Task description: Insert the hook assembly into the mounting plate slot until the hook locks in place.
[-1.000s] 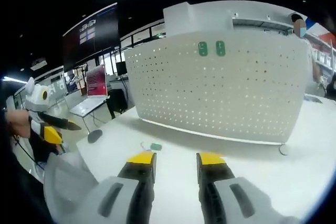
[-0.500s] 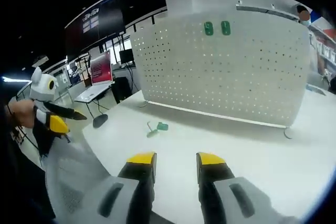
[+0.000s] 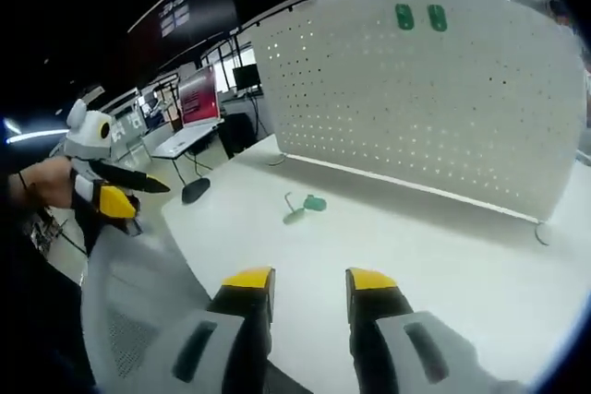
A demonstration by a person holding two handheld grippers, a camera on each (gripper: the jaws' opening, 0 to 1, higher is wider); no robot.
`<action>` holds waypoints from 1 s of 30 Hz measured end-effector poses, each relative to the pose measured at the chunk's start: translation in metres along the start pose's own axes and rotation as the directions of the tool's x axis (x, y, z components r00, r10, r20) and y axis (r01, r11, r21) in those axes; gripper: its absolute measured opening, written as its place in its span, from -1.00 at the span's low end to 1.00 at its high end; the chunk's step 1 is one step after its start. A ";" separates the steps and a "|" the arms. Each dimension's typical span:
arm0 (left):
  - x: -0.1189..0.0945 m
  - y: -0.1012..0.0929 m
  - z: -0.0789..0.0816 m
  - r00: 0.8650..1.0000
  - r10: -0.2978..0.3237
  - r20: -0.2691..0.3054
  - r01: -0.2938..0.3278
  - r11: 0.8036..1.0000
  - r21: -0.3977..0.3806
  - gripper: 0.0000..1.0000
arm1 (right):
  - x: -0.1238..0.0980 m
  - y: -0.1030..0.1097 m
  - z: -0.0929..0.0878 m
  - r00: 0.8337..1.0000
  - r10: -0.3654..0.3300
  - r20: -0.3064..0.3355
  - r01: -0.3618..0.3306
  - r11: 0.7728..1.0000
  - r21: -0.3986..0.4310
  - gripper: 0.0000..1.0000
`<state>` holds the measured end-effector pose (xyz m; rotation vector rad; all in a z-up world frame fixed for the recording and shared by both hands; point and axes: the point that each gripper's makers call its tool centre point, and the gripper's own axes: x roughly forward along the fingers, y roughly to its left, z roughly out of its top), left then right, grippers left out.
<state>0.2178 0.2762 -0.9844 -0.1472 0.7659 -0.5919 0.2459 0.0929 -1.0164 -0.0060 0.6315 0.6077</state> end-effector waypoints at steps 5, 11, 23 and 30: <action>0.002 0.003 0.000 1.000 0.001 -0.002 -0.001 1.000 -0.017 0.79 | 0.036 0.016 0.005 0.997 0.071 -0.036 -0.073 0.996 -0.049 -0.46; -0.001 0.012 -0.001 1.000 0.018 0.001 -0.018 0.999 -0.044 0.79 | 0.086 0.029 0.018 0.988 0.135 -0.069 -0.141 0.987 -0.082 -0.48; 0.004 0.014 -0.009 1.000 0.019 -0.006 -0.020 0.995 -0.098 0.78 | 0.161 0.034 0.034 0.980 0.166 -0.105 -0.172 0.984 -0.048 -0.51; 0.001 0.024 -0.012 0.999 0.037 -0.001 -0.036 0.992 -0.125 0.78 | 0.192 0.031 0.033 0.980 0.147 -0.136 -0.157 0.986 -0.060 -0.53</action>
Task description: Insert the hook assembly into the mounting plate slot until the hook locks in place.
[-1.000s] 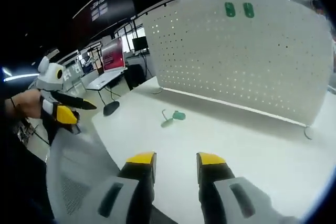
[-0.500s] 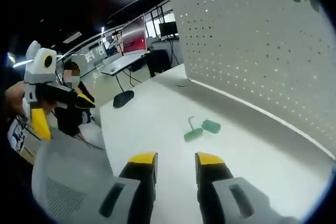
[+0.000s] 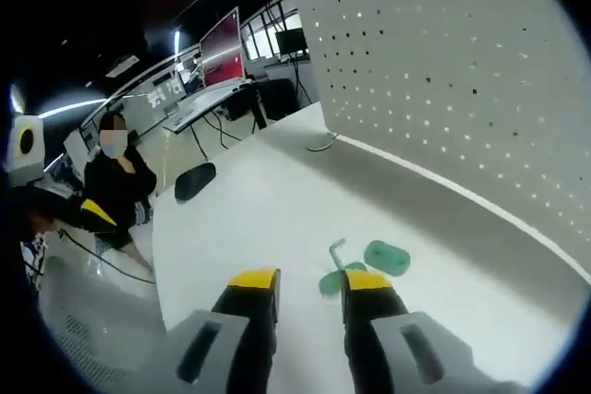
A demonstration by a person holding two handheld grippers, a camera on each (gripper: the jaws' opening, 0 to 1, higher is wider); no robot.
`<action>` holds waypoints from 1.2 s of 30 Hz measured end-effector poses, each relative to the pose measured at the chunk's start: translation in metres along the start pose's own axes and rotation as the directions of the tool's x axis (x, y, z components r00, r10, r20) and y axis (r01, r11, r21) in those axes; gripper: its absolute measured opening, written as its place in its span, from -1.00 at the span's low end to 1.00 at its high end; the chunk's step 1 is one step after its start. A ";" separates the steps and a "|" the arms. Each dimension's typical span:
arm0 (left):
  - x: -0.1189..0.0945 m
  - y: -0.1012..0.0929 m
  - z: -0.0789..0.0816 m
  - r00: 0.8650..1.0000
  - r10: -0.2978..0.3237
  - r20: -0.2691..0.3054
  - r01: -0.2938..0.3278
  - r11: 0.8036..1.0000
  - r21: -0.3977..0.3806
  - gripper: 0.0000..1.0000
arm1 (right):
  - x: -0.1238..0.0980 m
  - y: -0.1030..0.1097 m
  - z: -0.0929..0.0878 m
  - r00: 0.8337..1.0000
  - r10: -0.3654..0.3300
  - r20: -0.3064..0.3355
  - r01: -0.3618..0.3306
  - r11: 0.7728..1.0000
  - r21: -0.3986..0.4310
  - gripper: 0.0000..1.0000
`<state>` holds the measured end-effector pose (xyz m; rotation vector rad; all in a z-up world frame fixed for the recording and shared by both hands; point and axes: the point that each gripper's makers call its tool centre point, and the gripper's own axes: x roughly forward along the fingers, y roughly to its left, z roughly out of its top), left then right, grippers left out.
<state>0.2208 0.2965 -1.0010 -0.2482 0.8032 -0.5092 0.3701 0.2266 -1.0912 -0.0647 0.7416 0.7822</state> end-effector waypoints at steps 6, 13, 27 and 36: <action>0.001 0.008 -0.001 1.000 0.010 -0.006 -0.010 1.000 -0.012 0.78 | 0.016 -0.006 0.000 1.000 -0.021 -0.016 0.021 1.000 0.011 -0.55; 0.004 0.007 0.003 1.000 0.003 0.001 -0.003 1.000 -0.019 0.78 | 0.031 -0.005 0.006 0.999 -0.024 -0.022 0.025 0.999 0.041 -0.62; 0.001 0.014 -0.004 1.000 0.015 0.001 -0.015 0.999 -0.042 0.75 | 0.042 -0.004 0.013 0.998 -0.033 -0.048 0.033 0.999 -0.011 -0.98; 0.006 0.009 0.009 1.000 0.006 0.013 -0.006 1.000 -0.020 0.74 | 0.019 -0.007 0.028 0.999 -0.040 0.012 0.040 0.999 0.000 -1.00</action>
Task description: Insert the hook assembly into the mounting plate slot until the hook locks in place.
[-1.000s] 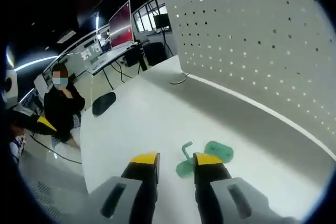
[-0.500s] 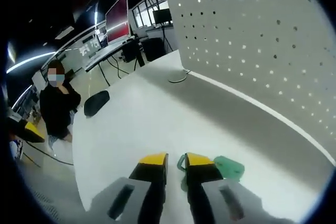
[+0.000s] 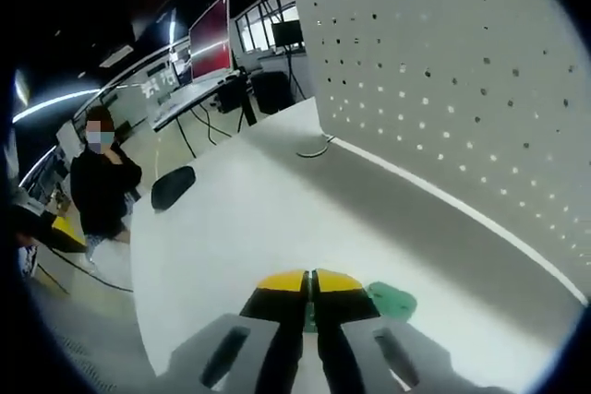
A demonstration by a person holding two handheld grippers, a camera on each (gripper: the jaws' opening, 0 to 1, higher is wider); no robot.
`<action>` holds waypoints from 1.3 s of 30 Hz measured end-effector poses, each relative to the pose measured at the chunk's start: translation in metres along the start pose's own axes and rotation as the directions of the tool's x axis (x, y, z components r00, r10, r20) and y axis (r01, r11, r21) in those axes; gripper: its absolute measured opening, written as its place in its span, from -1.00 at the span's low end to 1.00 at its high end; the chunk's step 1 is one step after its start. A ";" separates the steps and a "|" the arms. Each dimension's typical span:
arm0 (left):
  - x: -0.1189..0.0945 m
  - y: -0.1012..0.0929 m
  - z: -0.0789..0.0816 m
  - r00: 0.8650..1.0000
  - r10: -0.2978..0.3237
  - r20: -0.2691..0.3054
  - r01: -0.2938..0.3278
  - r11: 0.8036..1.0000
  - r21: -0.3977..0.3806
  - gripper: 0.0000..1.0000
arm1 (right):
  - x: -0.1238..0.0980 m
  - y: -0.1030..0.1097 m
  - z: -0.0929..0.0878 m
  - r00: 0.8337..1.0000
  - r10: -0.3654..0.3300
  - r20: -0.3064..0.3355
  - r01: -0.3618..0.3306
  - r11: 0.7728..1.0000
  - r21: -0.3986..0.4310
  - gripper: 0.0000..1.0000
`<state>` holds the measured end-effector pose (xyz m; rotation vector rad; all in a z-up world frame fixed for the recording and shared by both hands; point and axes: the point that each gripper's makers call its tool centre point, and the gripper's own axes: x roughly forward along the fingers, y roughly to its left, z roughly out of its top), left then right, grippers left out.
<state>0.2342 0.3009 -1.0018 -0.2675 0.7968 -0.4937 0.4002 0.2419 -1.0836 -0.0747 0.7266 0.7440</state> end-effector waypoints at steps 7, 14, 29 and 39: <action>0.003 -0.008 0.014 1.000 -0.019 0.021 0.019 1.000 -0.003 0.71 | -0.037 0.001 0.041 0.987 -0.004 0.159 -0.008 0.997 0.080 -1.00; 0.003 -0.013 0.042 0.997 -0.023 0.080 0.026 0.999 -0.032 0.73 | -0.094 0.007 0.072 0.955 -0.016 0.296 -0.036 0.985 0.168 -1.00; 0.015 -0.073 0.081 0.974 -0.154 0.167 0.164 0.985 -0.047 0.46 | -0.212 0.057 0.081 0.879 -0.011 0.476 -0.137 0.951 0.276 -1.00; 0.013 -0.110 0.081 0.953 -0.257 0.162 0.267 0.963 -0.043 0.14 | -0.242 0.085 0.080 0.843 0.022 0.537 -0.195 0.944 0.267 -1.00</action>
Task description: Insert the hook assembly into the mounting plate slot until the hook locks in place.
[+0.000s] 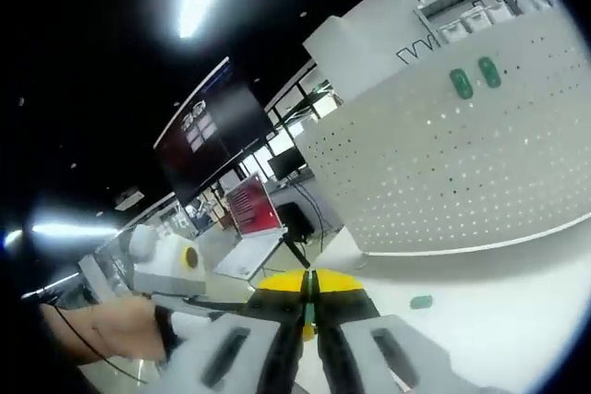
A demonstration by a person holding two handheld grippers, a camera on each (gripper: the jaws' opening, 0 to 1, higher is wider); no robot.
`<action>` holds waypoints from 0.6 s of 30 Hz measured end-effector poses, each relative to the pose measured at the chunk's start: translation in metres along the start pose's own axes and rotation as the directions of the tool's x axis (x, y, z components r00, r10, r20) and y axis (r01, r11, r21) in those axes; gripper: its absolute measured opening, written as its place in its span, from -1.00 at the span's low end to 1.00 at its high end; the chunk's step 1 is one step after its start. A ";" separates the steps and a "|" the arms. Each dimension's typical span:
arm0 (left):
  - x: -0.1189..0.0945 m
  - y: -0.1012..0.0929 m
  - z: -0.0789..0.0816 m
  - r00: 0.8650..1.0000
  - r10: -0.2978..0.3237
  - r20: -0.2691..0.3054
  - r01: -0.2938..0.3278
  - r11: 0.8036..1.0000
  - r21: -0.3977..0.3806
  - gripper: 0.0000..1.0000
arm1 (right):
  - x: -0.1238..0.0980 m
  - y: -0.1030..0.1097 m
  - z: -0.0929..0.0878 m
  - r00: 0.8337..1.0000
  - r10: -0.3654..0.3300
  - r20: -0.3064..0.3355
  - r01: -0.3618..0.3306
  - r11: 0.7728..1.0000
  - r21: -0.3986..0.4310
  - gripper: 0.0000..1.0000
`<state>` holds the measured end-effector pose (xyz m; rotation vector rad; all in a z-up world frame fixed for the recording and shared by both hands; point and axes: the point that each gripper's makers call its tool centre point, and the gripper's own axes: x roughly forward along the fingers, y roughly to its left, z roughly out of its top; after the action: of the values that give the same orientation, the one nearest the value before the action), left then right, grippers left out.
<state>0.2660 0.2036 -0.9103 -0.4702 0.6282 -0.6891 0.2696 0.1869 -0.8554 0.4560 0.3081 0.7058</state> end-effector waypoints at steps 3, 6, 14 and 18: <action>-0.002 -0.011 0.002 0.999 -0.045 0.017 0.045 0.999 -0.004 -0.11 | -0.006 0.008 0.006 1.000 0.013 0.014 -0.013 1.000 -0.027 -1.00; -0.004 -0.019 0.004 0.997 -0.077 0.030 0.078 0.997 -0.015 -0.33 | -0.012 0.016 0.013 0.999 0.022 0.032 -0.020 0.998 -0.064 -1.00; -0.008 -0.038 0.004 0.988 -0.150 0.037 0.151 0.988 -0.028 -0.62 | -0.017 0.029 0.017 0.998 0.039 0.053 -0.033 0.993 -0.112 -1.00; -0.012 -0.050 0.007 0.978 -0.204 0.049 0.207 0.977 -0.057 -0.91 | -0.018 0.036 0.019 0.997 0.044 0.067 -0.032 0.985 -0.168 -1.00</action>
<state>0.2420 0.1794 -0.8718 -0.6115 0.5659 -0.8550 0.2444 0.1930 -0.8187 0.3272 0.1728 0.7443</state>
